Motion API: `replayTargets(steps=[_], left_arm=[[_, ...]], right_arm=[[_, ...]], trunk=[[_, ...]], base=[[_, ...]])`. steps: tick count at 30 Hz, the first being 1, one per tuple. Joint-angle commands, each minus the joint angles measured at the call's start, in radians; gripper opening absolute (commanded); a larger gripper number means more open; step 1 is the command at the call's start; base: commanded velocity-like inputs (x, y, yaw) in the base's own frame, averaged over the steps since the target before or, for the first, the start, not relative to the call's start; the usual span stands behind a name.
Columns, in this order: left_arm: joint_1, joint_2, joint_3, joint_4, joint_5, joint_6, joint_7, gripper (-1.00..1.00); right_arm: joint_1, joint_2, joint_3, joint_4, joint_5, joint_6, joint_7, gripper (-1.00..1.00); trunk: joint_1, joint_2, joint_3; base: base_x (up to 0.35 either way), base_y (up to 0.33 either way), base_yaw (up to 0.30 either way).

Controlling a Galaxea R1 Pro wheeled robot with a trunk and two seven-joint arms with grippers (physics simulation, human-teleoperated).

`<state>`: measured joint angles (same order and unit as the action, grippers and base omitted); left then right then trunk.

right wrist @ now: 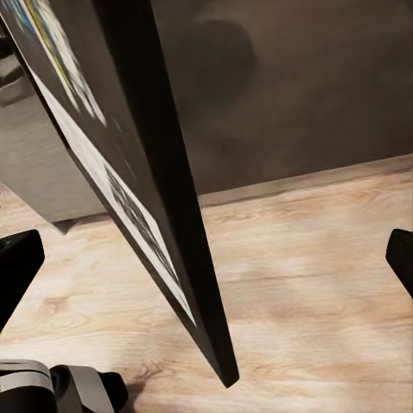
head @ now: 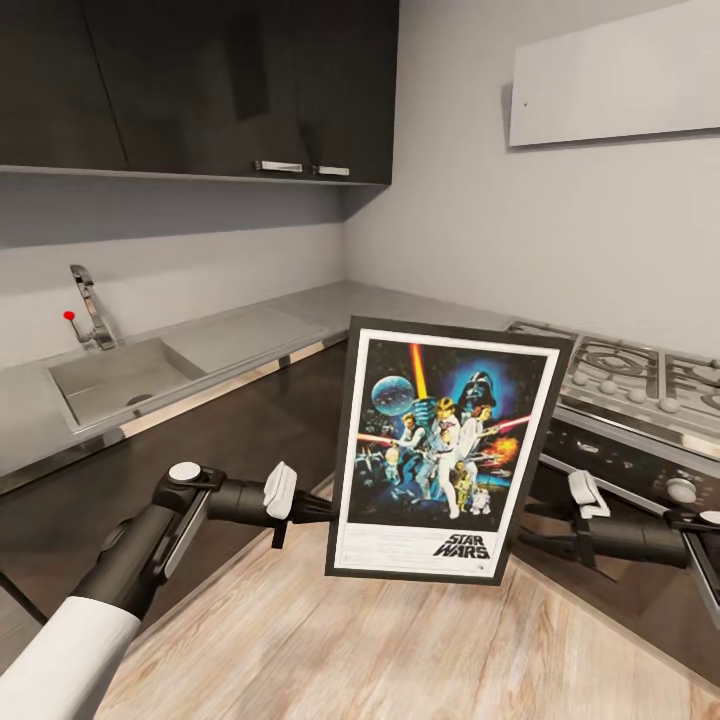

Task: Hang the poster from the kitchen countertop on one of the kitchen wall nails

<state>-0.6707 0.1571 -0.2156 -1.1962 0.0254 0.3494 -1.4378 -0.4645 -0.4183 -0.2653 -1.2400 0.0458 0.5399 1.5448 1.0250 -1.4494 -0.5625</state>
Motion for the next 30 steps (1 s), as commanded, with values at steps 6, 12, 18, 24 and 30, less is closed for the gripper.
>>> replayTargets(steps=[6, 12, 18, 24, 30], left_arm=[[-0.001, 0.001, -0.002, -0.002, 0.003, 0.006, 0.000, -1.00], [-0.001, 0.001, -0.001, -0.004, 0.004, 0.006, 0.000, -1.00], [-0.001, 0.001, 0.001, -0.005, 0.005, 0.006, 0.000, -1.00], [-0.001, 0.001, 0.001, -0.006, 0.005, 0.006, 0.000, -1.00], [-0.001, 0.001, 0.001, -0.006, 0.005, 0.007, 0.000, -1.00]], right_arm=[[0.000, 0.003, 0.035, 0.000, 0.004, 0.006, 0.006, 1.00], [0.001, 0.003, 0.073, 0.001, 0.003, 0.002, 0.005, 1.00], [0.004, 0.003, 0.080, 0.017, -0.005, -0.070, 0.006, 1.00], [0.004, 0.003, 0.082, 0.042, -0.009, -0.083, 0.006, 1.00], [0.004, 0.003, 0.082, 0.044, -0.009, -0.084, 0.006, 1.00]], trunk=[[0.000, -0.001, -0.001], [0.000, -0.001, -0.001], [0.000, -0.001, -0.001], [0.000, -0.001, -0.001], [0.000, -0.001, -0.001]], base=[[0.000, 0.000, 0.000], [0.000, 0.000, 0.000], [0.000, 0.000, 0.000], [0.000, 0.000, 0.000], [0.000, 0.000, 0.000]])
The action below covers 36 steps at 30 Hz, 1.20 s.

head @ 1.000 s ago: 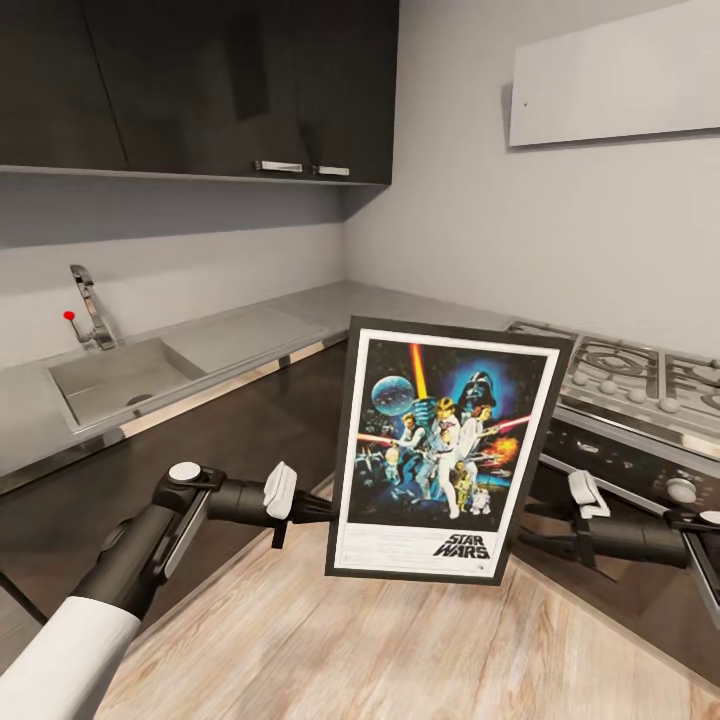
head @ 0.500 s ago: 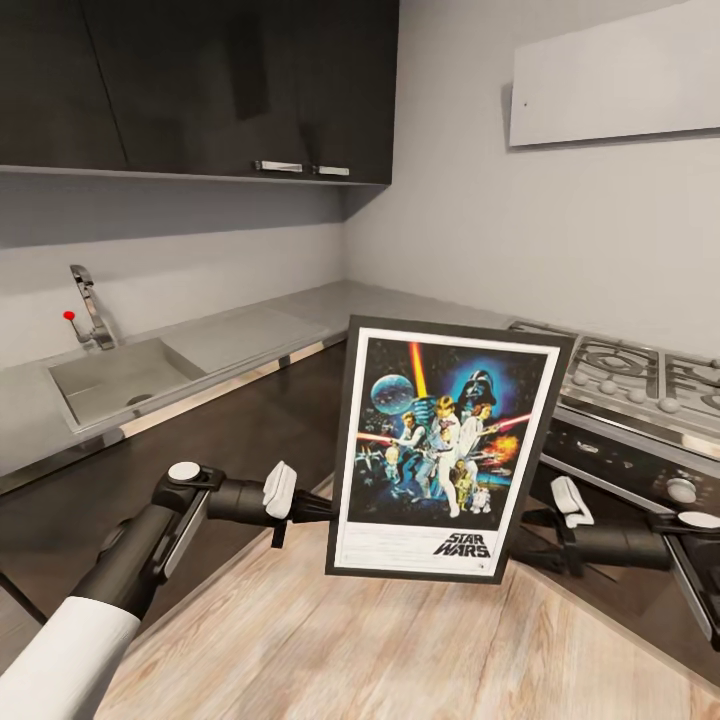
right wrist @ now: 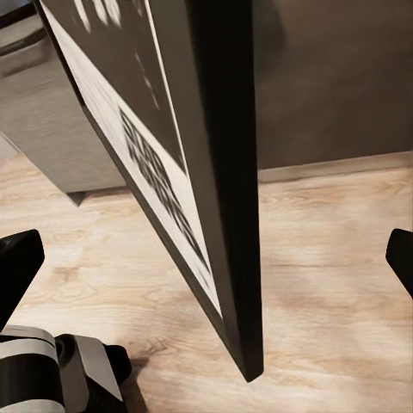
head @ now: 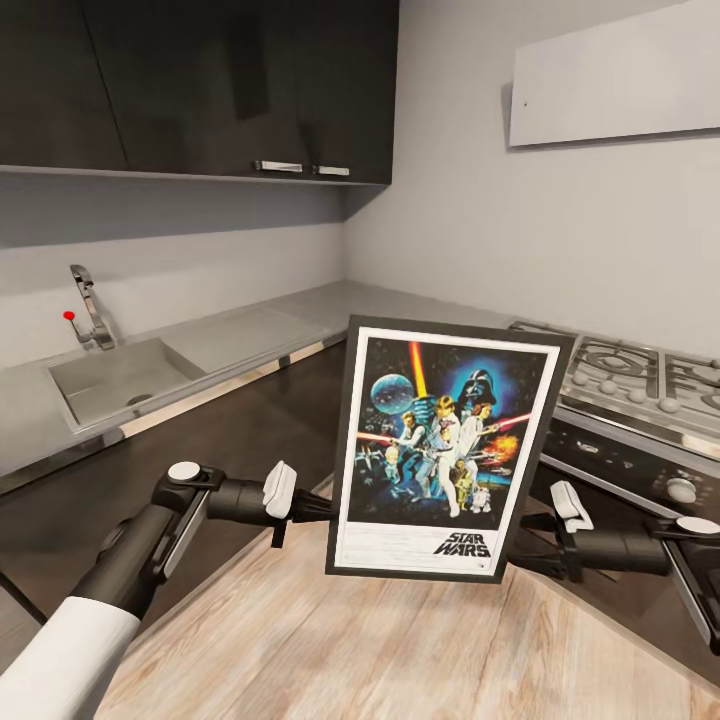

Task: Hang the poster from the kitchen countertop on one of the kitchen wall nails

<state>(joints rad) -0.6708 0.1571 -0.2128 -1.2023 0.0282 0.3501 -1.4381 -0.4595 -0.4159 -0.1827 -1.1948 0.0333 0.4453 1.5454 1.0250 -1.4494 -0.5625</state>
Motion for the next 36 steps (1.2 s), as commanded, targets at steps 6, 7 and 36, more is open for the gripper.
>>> replayTargets(steps=[6, 7, 36], left_arm=[[-0.001, 0.001, -0.002, 0.002, 0.002, 0.007, 0.001, -1.00], [-0.001, 0.001, -0.002, 0.002, 0.002, 0.007, 0.001, -1.00], [-0.001, 0.002, 0.001, 0.005, -0.001, 0.014, 0.002, 1.00]], right_arm=[[-0.001, 0.000, 0.000, 0.000, 0.003, 0.010, 0.005, 1.00], [-0.001, 0.000, -0.001, 0.000, 0.003, 0.010, 0.005, 1.00], [-0.001, 0.000, -0.001, 0.000, 0.002, 0.010, 0.004, -1.00]], trunk=[[0.000, -0.001, -0.001], [0.000, -0.001, -0.001], [0.000, -0.001, -0.001]], base=[[0.000, 0.000, 0.000], [0.000, 0.000, 0.000], [0.000, 0.000, 0.000]])
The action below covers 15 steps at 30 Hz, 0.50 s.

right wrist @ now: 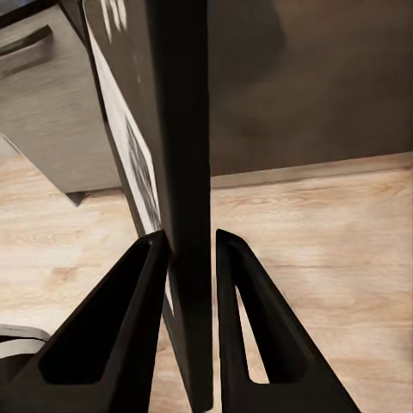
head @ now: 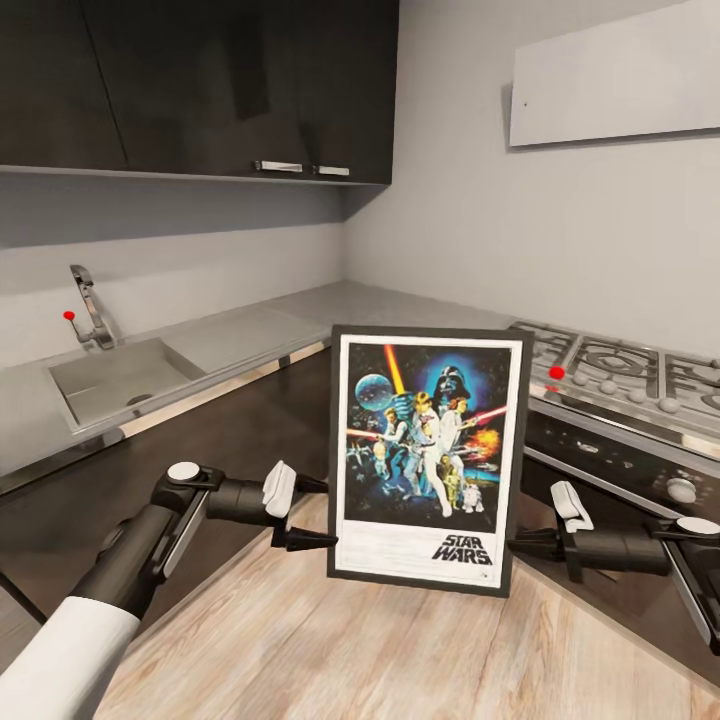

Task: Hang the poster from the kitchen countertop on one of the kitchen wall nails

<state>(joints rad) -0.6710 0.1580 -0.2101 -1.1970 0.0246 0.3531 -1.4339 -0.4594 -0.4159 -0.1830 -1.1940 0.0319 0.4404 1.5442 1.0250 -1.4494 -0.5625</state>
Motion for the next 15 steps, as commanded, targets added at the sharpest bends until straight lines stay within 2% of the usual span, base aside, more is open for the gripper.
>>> replayTargets(steps=[1, 7, 10, 15], left_arm=[[-0.001, 0.002, -0.001, 0.000, 0.002, 0.010, -0.001, 1.00], [-0.001, 0.007, 0.008, 0.036, -0.001, 0.007, 0.002, 1.00], [-0.001, 0.029, 0.036, 0.069, -0.001, 0.003, 0.003, 1.00], [0.000, 0.049, 0.044, 0.105, -0.001, 0.000, 0.005, 1.00]], right_arm=[[-0.001, 0.000, -0.001, -0.001, 0.003, 0.015, 0.005, -1.00], [-0.001, 0.000, -0.001, -0.001, 0.003, 0.015, 0.005, -1.00], [-0.001, 0.000, -0.006, -0.001, 0.002, 0.014, 0.005, -1.00], [0.000, -0.002, -0.009, -0.001, -0.031, 0.013, 0.005, -1.00]], trunk=[[0.000, -0.001, -0.001], [0.000, -0.001, -0.001], [0.000, -0.001, -0.001], [0.000, -0.001, -0.001]], base=[[0.000, 0.000, 0.000], [0.000, 0.000, 0.000], [0.000, 0.000, 0.000], [0.000, 0.000, 0.000]])
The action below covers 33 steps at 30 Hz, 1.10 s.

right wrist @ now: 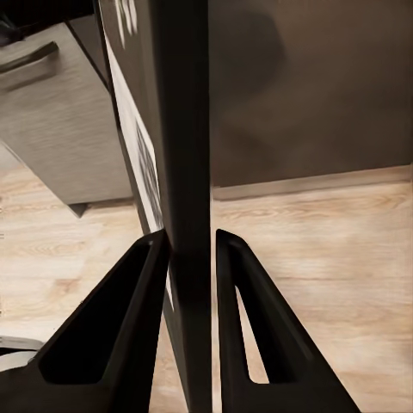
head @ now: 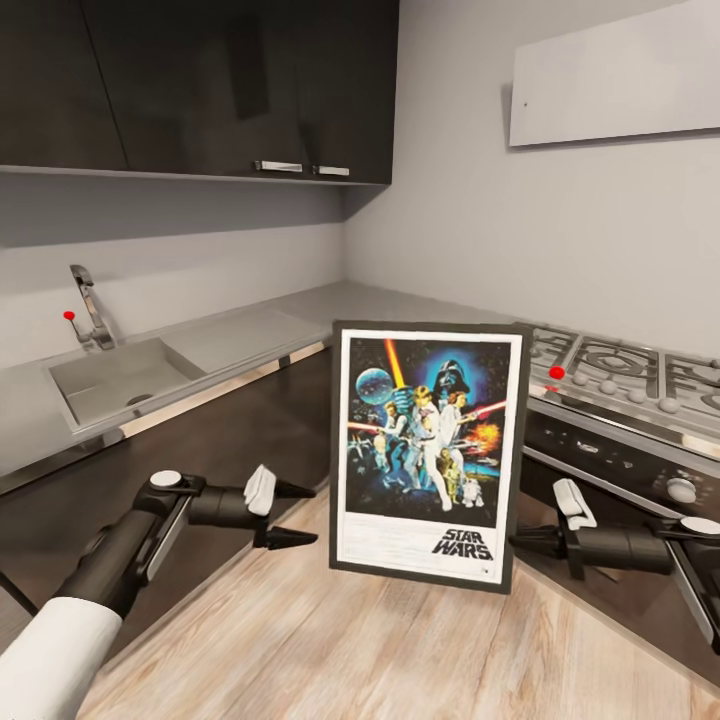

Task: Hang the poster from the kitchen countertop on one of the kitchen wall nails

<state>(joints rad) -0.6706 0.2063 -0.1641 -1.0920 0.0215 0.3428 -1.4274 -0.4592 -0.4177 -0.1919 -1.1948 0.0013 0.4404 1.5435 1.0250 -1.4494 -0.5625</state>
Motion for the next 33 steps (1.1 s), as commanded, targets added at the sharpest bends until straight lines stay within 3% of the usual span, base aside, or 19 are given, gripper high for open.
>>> replayTargets(steps=[1, 8, 15, 19, 20, 21, 22, 24, 25, 27, 29, 33], left_arm=[[-0.001, 0.002, -0.002, 0.008, 0.002, 0.009, -0.001, 1.00], [-0.001, 0.013, 0.001, 0.146, 0.002, -0.061, 0.015, 1.00], [-0.001, 0.013, 0.000, 0.328, 0.006, -0.178, 0.095, 1.00], [-0.001, 0.002, -0.001, 0.536, 0.032, -0.320, 0.185, 1.00], [0.000, -0.005, -0.001, 0.623, 0.081, -0.382, 0.210, 1.00], [0.000, -0.007, -0.001, 0.656, 0.106, -0.404, 0.216, 1.00], [0.000, -0.009, -0.001, 0.720, 0.158, -0.448, 0.224, 1.00], [0.000, -0.012, -0.002, 0.785, 0.217, -0.494, 0.229, 1.00], [0.000, -0.014, -0.003, 0.839, 0.263, -0.533, 0.233, 1.00], [-0.001, -0.026, -0.003, 0.911, 0.309, -0.583, 0.236, 1.00], [-0.001, -0.039, -0.003, 0.968, 0.333, -0.625, 0.239, 1.00], [-0.001, -0.052, 0.002, 1.045, 0.355, -0.670, 0.260, 1.00]], right_arm=[[0.000, 0.000, -0.001, 0.000, -0.004, 0.013, 0.006, -1.00], [0.004, -0.002, -0.001, 0.000, -0.019, 0.012, 0.006, -1.00], [0.006, -0.003, -0.002, 0.001, -0.018, 0.010, 0.002, -1.00], [0.007, -0.001, -0.050, 0.001, -0.016, 0.009, -0.009, -1.00], [0.007, 0.001, -0.072, 0.002, -0.016, 0.009, -0.013, -1.00], [0.007, 0.001, -0.077, 0.002, -0.016, 0.008, -0.016, -1.00], [0.007, 0.001, -0.084, 0.002, -0.015, 0.008, -0.026, -1.00], [0.007, 0.002, -0.089, 0.002, -0.015, 0.008, -0.046, -1.00], [0.007, 0.003, -0.091, 0.003, -0.016, 0.008, -0.068, -1.00], [0.007, 0.006, -0.094, 0.007, -0.017, 0.008, -0.096, -1.00], [0.007, 0.011, -0.095, 0.010, -0.017, 0.007, -0.112, -1.00], [0.007, 0.017, -0.096, 0.012, -0.017, 0.007, -0.126, -1.00]], trunk=[[0.000, -0.001, -0.001], [0.000, -0.001, -0.001], [0.000, -0.001, -0.001], [0.000, -0.001, -0.001], [0.000, -0.001, -0.001], [0.000, -0.001, -0.001], [0.000, -0.001, -0.001], [0.000, -0.001, -0.001], [0.000, -0.001, -0.001], [0.000, -0.001, -0.001], [0.000, -0.001, -0.001], [0.000, -0.001, -0.001]], base=[[0.000, 0.000, 0.000], [0.000, 0.000, 0.000], [0.000, 0.000, 0.000], [0.000, 0.000, 0.000], [0.000, 0.000, 0.000], [0.000, 0.000, 0.000], [0.000, 0.000, 0.000], [0.000, 0.000, 0.000], [0.000, 0.000, 0.000], [0.000, 0.000, 0.000], [0.000, 0.000, 0.000], [0.000, 0.000, 0.000]])
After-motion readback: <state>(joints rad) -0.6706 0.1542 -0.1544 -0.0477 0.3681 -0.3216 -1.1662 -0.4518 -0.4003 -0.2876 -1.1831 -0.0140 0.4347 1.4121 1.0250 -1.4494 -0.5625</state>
